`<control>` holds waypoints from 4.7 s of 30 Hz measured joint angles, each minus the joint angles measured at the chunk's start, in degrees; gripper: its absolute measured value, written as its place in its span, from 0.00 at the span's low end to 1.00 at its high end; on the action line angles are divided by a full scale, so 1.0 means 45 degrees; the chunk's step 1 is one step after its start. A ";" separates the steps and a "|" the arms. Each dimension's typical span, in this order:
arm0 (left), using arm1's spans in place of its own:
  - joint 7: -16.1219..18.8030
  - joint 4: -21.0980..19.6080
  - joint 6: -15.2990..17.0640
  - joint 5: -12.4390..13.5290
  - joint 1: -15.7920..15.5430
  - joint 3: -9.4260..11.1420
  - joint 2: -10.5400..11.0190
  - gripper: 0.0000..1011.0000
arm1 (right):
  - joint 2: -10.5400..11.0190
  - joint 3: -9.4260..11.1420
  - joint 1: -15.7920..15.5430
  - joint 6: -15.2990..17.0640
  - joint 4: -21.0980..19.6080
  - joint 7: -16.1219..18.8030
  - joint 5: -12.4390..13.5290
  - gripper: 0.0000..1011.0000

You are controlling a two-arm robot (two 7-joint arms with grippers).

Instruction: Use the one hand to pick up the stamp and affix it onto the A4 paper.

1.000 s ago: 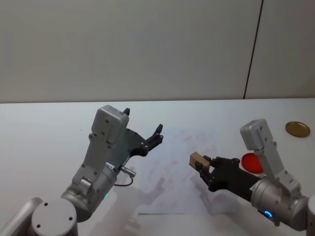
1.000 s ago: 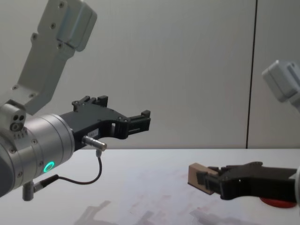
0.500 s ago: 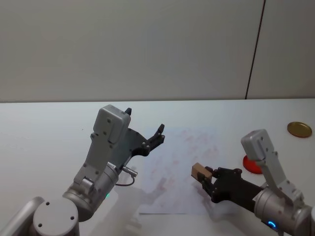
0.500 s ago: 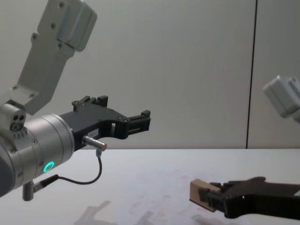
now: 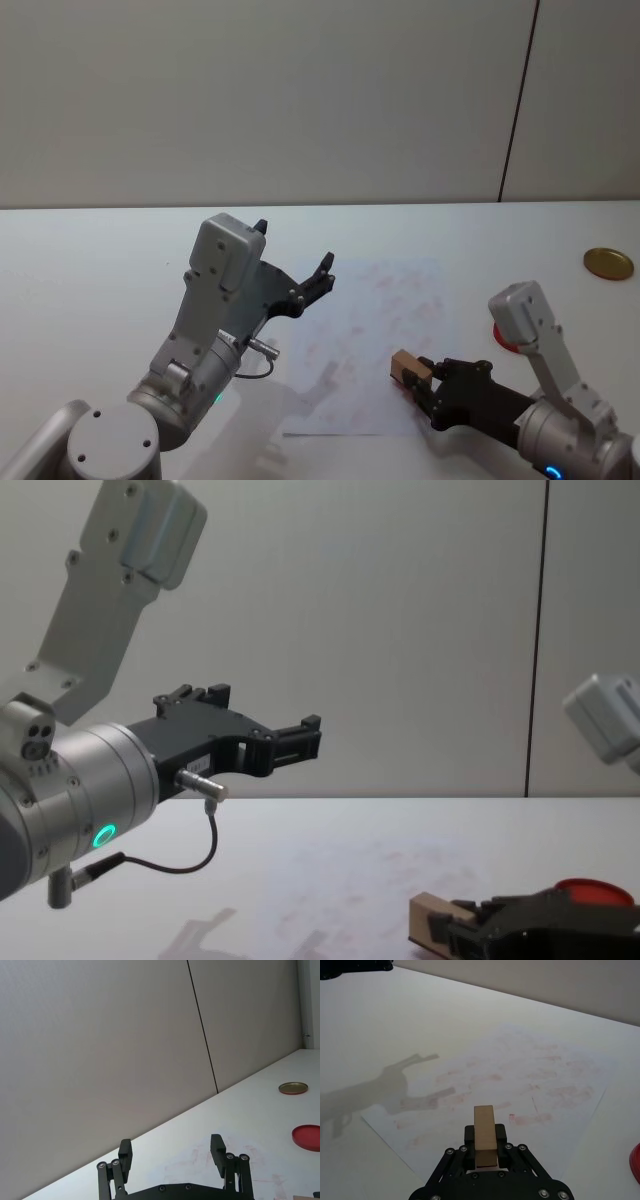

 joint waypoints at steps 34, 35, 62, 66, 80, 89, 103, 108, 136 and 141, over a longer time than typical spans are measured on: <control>0.0000 0.0001 0.0000 0.0000 0.0000 0.0000 0.0000 0.98 | -0.0002 -0.0066 0.0117 -0.0087 0.0511 -0.0142 0.0036 0.22; 0.0000 0.0000 0.0000 0.0000 0.0000 0.0000 0.0000 0.98 | 0.0009 -0.0050 0.0117 -0.0092 0.0500 -0.0154 0.0084 0.22; 0.0000 0.0000 0.0000 0.0000 0.0000 0.0000 0.0000 0.98 | 0.0452 0.0969 0.0695 -0.0867 0.0539 -0.1644 0.1033 0.22; 0.0000 0.0000 0.0000 0.0000 0.0000 0.0000 0.0000 0.98 | 0.0500 0.1069 0.0805 -0.0925 0.0711 -0.1866 0.0948 0.22; 0.0000 0.0000 0.0000 0.0000 0.0000 0.0000 0.0000 0.98 | 0.0585 0.1303 0.1080 -0.0991 0.1275 -0.2473 0.0694 0.22; 0.0000 0.0000 0.0000 0.0000 0.0000 0.0000 0.0000 0.98 | 0.0579 0.1360 0.1199 -0.0900 0.1634 -0.2528 0.0689 0.22; 0.0000 0.0000 0.0000 0.0000 0.0000 0.0001 0.0000 0.98 | 0.0522 0.1336 0.1290 -0.0728 0.2112 -0.2422 0.0718 0.22; 0.0000 0.0000 0.0000 0.0000 0.0000 0.0000 0.0000 0.98 | 0.0519 0.1337 0.1300 -0.0716 0.2221 -0.2441 0.0716 0.22; 0.0000 0.0000 0.0000 0.0000 0.0000 0.0000 0.0000 0.98 | 0.0545 0.1365 0.1308 -0.0562 0.2427 -0.2415 0.0596 0.73; 0.0000 0.0000 0.0000 0.0000 0.0000 0.0000 0.0000 0.98 | 0.0579 0.1385 0.1248 -0.0717 0.2225 -0.2430 0.0613 0.88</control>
